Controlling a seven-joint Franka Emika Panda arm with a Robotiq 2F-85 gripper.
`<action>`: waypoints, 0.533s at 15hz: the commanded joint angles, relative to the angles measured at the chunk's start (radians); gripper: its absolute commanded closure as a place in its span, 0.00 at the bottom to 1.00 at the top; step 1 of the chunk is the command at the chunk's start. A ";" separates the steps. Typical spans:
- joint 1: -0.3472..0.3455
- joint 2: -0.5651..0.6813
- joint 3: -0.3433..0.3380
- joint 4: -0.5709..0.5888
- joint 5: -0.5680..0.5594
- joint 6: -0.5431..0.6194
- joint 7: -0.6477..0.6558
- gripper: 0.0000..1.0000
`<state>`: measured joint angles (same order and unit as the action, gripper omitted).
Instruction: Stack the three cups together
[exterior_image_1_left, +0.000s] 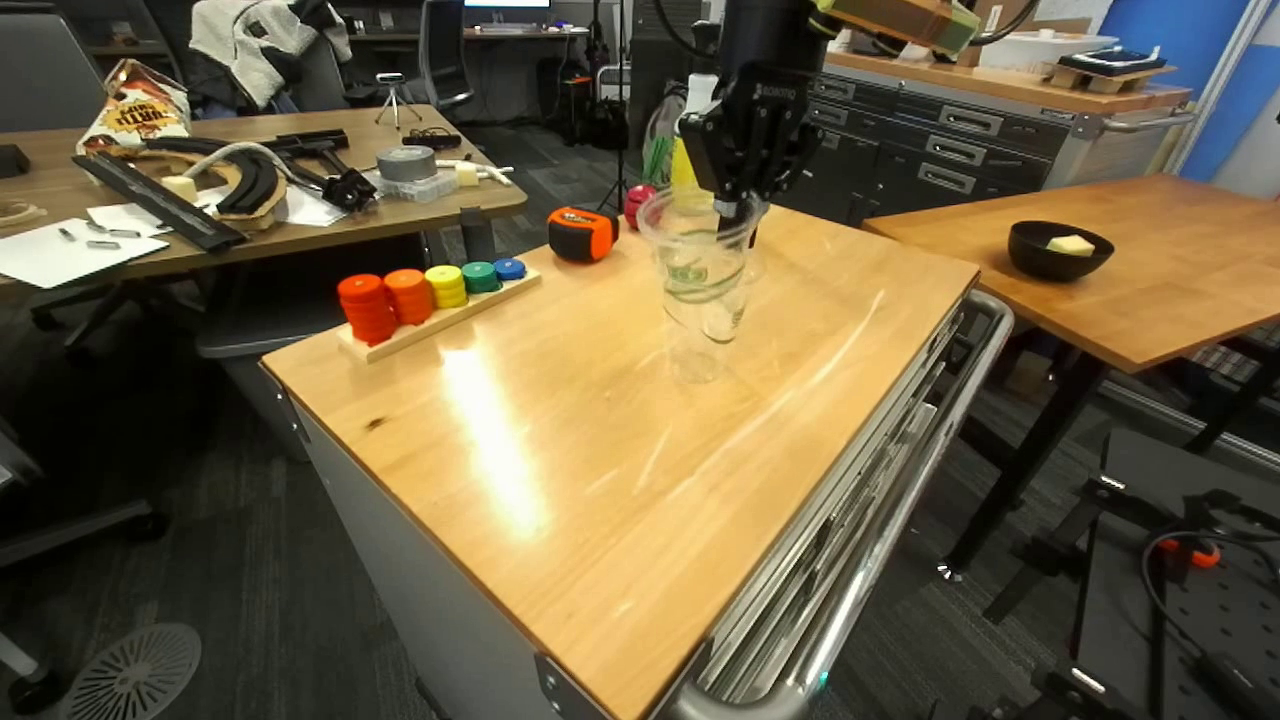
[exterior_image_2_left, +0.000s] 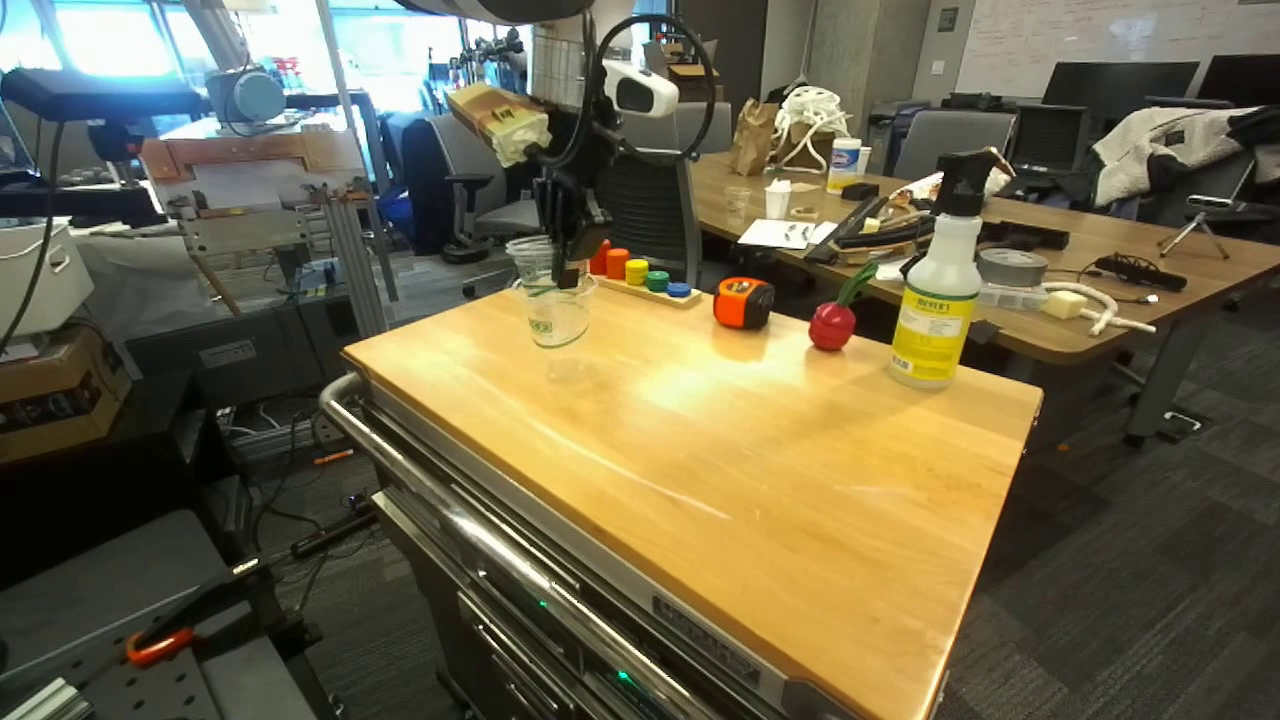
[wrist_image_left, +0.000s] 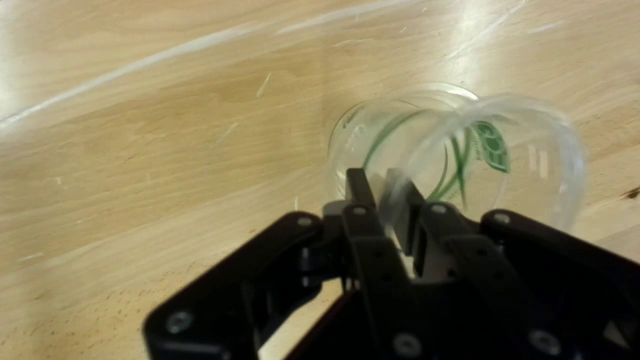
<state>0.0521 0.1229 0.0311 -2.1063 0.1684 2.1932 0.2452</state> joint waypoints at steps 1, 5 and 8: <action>-0.005 -0.029 0.005 -0.025 0.022 0.036 -0.049 0.53; -0.004 -0.063 0.010 -0.032 0.036 0.062 -0.080 0.21; -0.005 -0.090 0.006 -0.022 0.027 0.046 -0.079 0.01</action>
<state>0.0522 0.0904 0.0326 -2.1089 0.1734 2.2333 0.1903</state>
